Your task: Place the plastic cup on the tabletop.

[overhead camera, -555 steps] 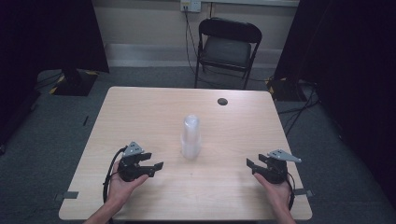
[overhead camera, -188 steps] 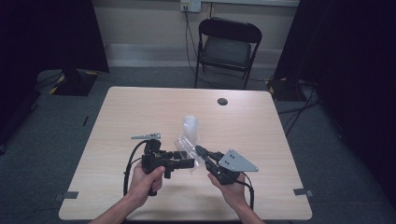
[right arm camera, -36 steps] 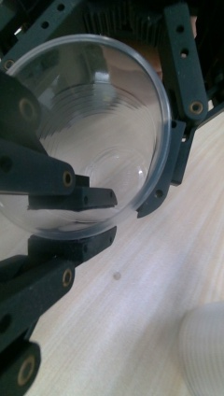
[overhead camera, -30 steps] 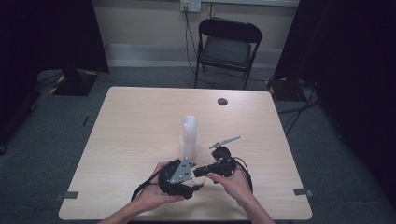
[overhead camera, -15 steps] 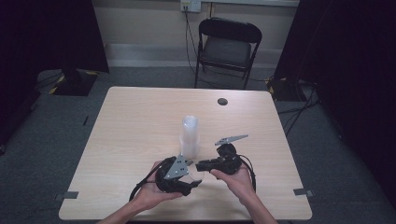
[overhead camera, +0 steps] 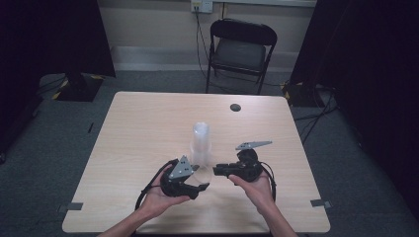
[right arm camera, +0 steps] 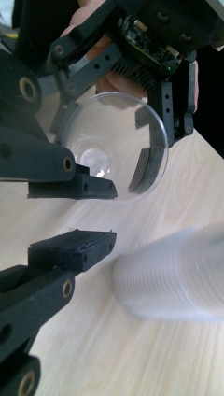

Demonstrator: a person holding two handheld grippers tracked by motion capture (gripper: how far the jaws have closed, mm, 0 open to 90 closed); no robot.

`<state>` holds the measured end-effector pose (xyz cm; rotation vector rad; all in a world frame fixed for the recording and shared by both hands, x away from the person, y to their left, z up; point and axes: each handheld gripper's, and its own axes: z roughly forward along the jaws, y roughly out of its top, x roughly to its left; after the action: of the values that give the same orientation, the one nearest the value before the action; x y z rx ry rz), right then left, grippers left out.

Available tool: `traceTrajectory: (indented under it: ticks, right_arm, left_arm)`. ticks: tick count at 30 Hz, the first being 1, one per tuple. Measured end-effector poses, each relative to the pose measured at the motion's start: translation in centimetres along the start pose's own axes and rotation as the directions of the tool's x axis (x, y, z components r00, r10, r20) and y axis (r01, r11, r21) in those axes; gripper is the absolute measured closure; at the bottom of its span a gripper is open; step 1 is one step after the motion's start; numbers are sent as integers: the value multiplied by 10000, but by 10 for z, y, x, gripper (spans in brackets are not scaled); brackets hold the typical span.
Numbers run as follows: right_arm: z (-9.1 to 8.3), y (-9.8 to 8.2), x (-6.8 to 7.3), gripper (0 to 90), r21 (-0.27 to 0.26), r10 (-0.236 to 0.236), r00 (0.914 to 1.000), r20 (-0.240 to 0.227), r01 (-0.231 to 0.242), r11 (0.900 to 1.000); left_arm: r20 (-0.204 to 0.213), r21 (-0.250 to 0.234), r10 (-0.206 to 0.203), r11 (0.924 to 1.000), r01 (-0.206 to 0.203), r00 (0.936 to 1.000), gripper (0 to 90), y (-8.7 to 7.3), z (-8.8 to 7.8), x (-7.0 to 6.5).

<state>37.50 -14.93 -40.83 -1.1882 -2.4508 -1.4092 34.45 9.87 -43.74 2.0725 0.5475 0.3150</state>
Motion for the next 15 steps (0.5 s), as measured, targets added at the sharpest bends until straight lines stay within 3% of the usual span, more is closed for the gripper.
traceTrajectory:
  ticks: [3, 8, 15]
  right_arm:
    - [-3, -1, -2, 727, -183, 71, 9999, 90, -69, 9998]
    - [-7, -1, -3, 725, -470, 14, 9998, 180, -5, 9989]
    - [-10, -1, -5, 698, -564, -60, 9993, 373, 81, 9984]
  left_arm:
    - [-11, -122, -306, 9995, 306, 9995, 308, 0, -1, 3]
    - [-204, -120, -63, 9999, 60, 9998, 308, -1, -7, 3]
    - [-334, -548, -652, 9965, 633, 9973, 305, -1, -17, 12]
